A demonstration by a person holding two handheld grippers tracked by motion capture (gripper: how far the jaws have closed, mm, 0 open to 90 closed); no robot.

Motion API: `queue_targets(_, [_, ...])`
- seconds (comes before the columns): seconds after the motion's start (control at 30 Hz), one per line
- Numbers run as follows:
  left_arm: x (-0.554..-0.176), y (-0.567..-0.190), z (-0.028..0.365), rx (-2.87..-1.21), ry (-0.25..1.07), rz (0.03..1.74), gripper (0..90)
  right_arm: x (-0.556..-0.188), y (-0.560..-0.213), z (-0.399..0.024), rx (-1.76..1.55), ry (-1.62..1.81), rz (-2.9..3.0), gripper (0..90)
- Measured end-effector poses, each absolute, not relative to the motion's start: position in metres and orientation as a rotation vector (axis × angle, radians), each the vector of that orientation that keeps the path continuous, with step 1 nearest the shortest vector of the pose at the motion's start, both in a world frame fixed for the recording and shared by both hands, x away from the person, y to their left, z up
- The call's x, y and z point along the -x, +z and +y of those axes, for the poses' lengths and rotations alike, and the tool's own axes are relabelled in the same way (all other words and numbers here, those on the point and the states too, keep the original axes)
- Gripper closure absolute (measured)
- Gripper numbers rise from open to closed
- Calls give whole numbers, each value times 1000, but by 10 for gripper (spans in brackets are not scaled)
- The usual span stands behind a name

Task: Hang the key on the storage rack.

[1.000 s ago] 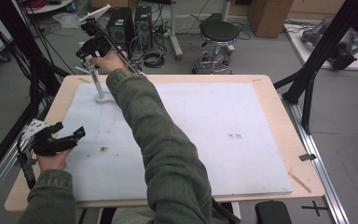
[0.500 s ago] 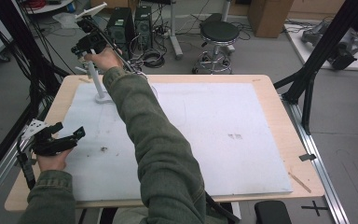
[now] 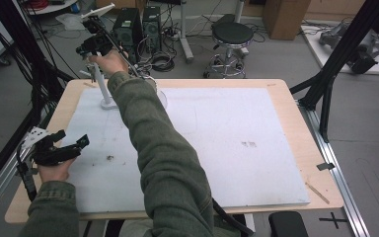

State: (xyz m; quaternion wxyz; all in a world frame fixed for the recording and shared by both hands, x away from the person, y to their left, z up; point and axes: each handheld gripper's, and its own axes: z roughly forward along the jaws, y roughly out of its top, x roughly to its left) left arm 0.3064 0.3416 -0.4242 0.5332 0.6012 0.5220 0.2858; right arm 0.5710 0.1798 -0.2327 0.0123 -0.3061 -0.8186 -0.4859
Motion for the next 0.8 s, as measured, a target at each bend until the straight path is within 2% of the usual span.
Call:
queue_targets(0.13, [-307, -424, 342, -1435, 681, 1244, 17, -569, -237, 182, 978, -1498, -2560, 795])
queue_targets(0.3, [-307, -425, 340, -1435, 681, 1245, 17, -561, -230, 183, 950, -1508, -2557, 591])
queue_targets(0.37, [-307, -425, 340, -1438, 680, 1244, 17, -559, -228, 183, 950, -1464, -2585, 454])
queue_targets(0.57, [-306, -424, 340, -1440, 686, 1246, 17, -556, -228, 170, 983, -1394, -2627, 207])
queue_targets(0.67, [-306, -424, 341, -1442, 688, 1247, 17, -555, -230, 164, 974, -1360, -2718, 97])
queue_targets(0.7, [-306, -424, 341, -1442, 690, 1248, 17, -554, -230, 163, 970, -1350, -2746, 95])
queue_targets(0.77, [-306, -424, 340, -1443, 690, 1248, 17, -552, -231, 160, 944, -1338, -2778, 6])
queue_targets(0.8, [-306, -424, 340, -1443, 690, 1248, 17, -552, -231, 158, 937, -1338, -2787, 6])
